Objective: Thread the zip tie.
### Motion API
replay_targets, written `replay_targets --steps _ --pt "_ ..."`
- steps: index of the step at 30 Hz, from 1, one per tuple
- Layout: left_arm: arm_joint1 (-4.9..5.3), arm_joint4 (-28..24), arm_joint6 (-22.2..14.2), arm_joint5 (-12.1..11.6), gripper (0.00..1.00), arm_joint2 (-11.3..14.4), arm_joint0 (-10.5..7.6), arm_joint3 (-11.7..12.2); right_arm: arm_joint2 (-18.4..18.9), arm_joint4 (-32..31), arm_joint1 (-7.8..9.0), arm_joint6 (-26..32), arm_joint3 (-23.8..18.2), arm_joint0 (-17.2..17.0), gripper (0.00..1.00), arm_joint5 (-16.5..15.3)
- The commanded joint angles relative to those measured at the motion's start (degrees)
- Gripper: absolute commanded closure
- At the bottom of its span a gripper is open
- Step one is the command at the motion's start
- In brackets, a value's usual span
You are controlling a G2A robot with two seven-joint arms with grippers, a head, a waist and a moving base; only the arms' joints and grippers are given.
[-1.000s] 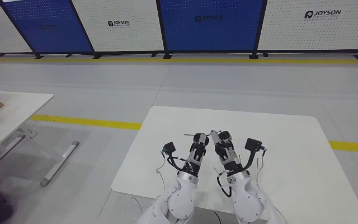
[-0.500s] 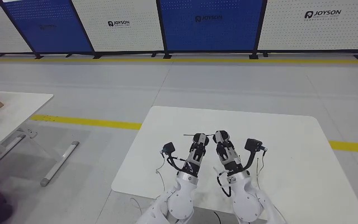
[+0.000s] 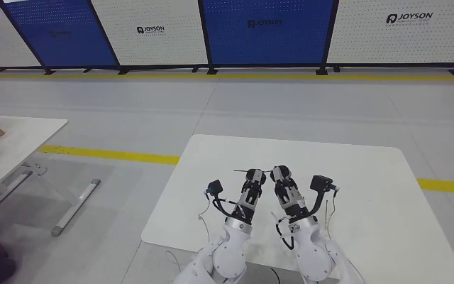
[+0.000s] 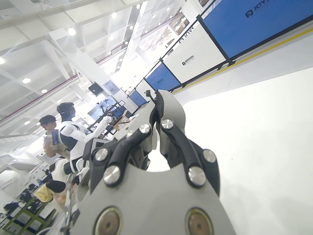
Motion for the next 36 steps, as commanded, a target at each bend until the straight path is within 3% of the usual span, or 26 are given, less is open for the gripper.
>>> replay_targets --steps 1,5,11,30,33,36 --pt "-0.05 0.19 0.02 0.11 0.88 0.10 -0.07 0.10 0.10 -0.36 0.05 0.10 -0.08 -0.02 1.00 0.13" --pt "-0.12 0.47 -0.16 0.21 0.86 0.30 -0.16 0.20 0.24 -0.88 0.11 0.30 -0.21 -0.01 1.00 0.43" --pt "-0.17 0.78 -0.21 0.27 0.65 0.11 -0.23 0.08 0.22 -1.91 0.12 0.19 -0.28 0.20 1.00 1.69" --pt "-0.19 1.96 0.45 0.07 0.91 -1.20 0.35 -0.01 0.46 -2.74 0.24 -0.59 -0.11 -0.20 1.00 2.00" --pt "-0.23 2.16 0.46 0.08 0.87 -1.09 0.41 0.09 0.41 -2.69 0.21 -1.11 -0.07 -0.25 1.00 2.05" --pt "-0.26 2.22 0.36 0.12 0.89 -1.08 0.41 0.12 0.36 -2.69 0.19 -1.36 -0.06 -0.27 1.00 2.12"
